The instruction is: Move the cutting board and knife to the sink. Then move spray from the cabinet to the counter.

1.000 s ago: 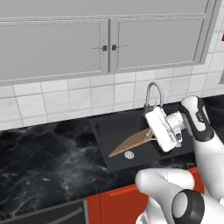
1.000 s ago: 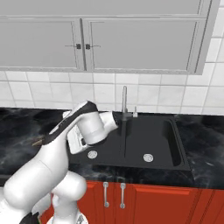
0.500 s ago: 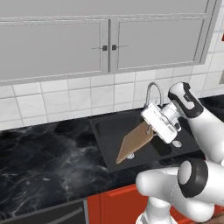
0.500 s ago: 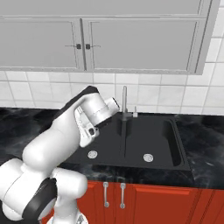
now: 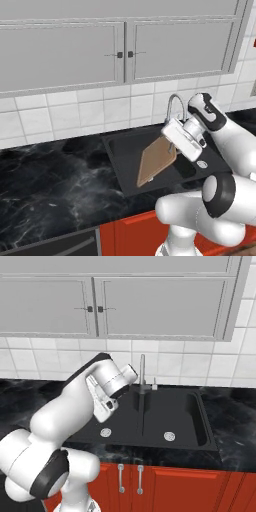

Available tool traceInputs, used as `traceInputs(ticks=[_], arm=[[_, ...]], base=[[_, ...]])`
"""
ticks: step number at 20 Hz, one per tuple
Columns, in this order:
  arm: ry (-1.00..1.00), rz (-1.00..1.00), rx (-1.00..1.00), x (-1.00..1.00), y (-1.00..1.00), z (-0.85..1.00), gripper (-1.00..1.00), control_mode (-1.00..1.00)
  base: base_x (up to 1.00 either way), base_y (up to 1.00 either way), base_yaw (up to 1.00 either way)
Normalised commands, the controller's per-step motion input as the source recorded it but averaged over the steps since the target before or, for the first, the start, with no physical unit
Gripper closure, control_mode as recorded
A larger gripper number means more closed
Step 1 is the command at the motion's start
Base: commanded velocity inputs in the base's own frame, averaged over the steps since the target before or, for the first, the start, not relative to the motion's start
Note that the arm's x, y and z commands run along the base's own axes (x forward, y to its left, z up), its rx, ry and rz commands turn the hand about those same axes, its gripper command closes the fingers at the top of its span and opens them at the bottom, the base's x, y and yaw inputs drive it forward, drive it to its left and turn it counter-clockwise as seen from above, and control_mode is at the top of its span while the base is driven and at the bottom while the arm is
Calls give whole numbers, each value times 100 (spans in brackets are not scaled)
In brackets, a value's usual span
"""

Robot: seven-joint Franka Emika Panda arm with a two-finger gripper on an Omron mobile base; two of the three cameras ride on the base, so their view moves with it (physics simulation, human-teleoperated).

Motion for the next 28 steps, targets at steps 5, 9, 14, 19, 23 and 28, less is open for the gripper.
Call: traceInputs(ticks=[5, 9, 14, 19, 23, 28], arm=[[-38, 0, -12, 4, 0, -21, 100, -100], [-23, 0, -8, 31, -1, -9, 100, -100], [-3, 0, -6, 27, -9, -4, 100, -100], [2, 10, -9, 4, -15, -7, 100, -100], [5, 27, -7, 2, -15, -5, 100, -100], [4, 32, -3, 12, -11, -5, 100, -100]], base=[[0, 0, 0], [0, 0, 0], [0, 0, 0], [0, 0, 0], [0, 0, 0], [0, 0, 0]])
